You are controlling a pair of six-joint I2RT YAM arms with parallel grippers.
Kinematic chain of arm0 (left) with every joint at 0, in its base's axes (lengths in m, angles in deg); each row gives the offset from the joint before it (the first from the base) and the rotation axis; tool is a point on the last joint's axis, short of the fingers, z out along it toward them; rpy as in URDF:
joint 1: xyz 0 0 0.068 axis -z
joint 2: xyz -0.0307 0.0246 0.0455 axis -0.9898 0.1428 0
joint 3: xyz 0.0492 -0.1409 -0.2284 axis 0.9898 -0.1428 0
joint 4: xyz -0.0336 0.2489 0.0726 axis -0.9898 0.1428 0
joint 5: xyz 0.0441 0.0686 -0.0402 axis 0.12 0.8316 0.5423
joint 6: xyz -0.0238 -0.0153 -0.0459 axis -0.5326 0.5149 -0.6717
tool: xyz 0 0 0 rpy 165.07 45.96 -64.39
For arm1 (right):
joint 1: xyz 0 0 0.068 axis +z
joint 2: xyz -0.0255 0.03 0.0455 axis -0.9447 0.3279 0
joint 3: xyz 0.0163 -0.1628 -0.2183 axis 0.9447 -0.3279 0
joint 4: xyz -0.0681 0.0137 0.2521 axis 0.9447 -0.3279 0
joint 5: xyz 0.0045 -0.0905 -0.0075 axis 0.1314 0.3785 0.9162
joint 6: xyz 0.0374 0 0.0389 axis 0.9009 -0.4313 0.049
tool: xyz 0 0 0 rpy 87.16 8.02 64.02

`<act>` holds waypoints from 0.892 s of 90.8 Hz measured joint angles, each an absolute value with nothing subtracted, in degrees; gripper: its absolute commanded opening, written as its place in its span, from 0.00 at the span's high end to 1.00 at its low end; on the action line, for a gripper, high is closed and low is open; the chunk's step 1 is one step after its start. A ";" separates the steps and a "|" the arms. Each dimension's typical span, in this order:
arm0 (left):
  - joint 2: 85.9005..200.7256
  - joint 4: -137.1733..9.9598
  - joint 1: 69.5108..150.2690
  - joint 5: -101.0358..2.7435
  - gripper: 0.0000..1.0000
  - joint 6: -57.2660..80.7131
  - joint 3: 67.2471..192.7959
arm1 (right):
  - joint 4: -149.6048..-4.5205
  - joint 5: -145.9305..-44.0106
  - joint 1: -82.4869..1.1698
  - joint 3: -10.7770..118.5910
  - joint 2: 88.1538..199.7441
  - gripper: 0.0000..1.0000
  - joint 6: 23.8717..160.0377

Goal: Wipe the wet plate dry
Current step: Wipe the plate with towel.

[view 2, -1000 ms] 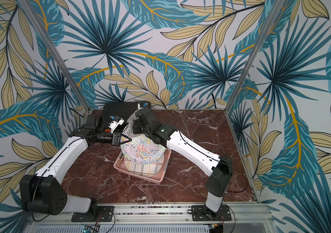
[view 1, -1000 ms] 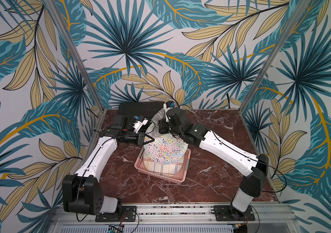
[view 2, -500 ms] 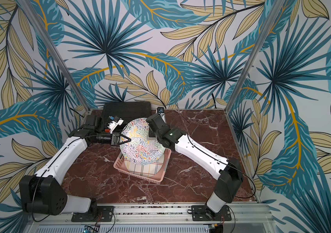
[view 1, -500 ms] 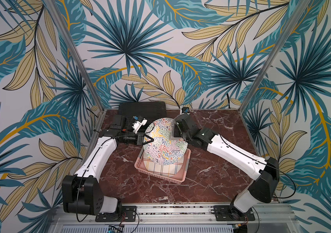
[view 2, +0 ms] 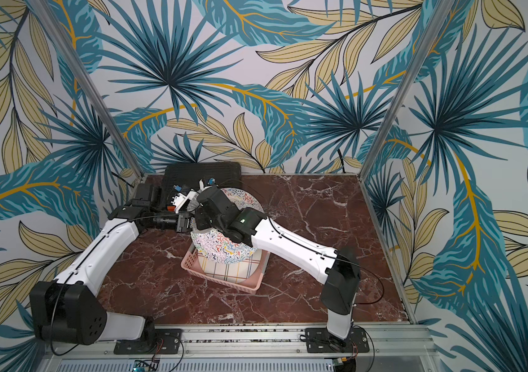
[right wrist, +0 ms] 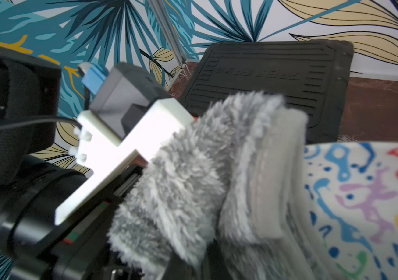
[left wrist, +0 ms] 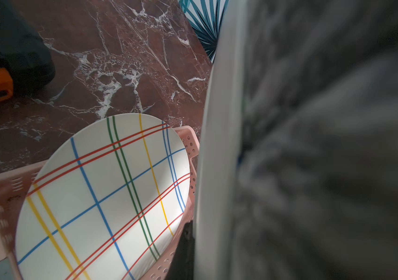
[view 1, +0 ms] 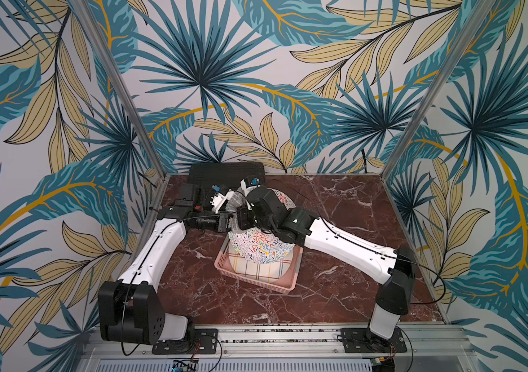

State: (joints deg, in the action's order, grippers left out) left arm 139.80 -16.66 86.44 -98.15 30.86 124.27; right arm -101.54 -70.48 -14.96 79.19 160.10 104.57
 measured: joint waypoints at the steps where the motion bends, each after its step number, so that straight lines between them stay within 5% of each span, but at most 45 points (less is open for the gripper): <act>1: 139.80 -16.66 86.44 -98.15 1.00 30.86 124.27 | -101.56 -70.70 -15.05 79.19 160.10 1.00 104.57; 48: 139.80 -17.08 86.57 -95.20 1.00 30.57 123.55 | -94.37 -69.65 -28.10 47.61 142.02 1.00 109.90; 81: 139.80 -17.47 86.57 -94.67 1.00 30.57 123.55 | -92.87 -67.11 -24.14 42.52 140.56 1.00 110.12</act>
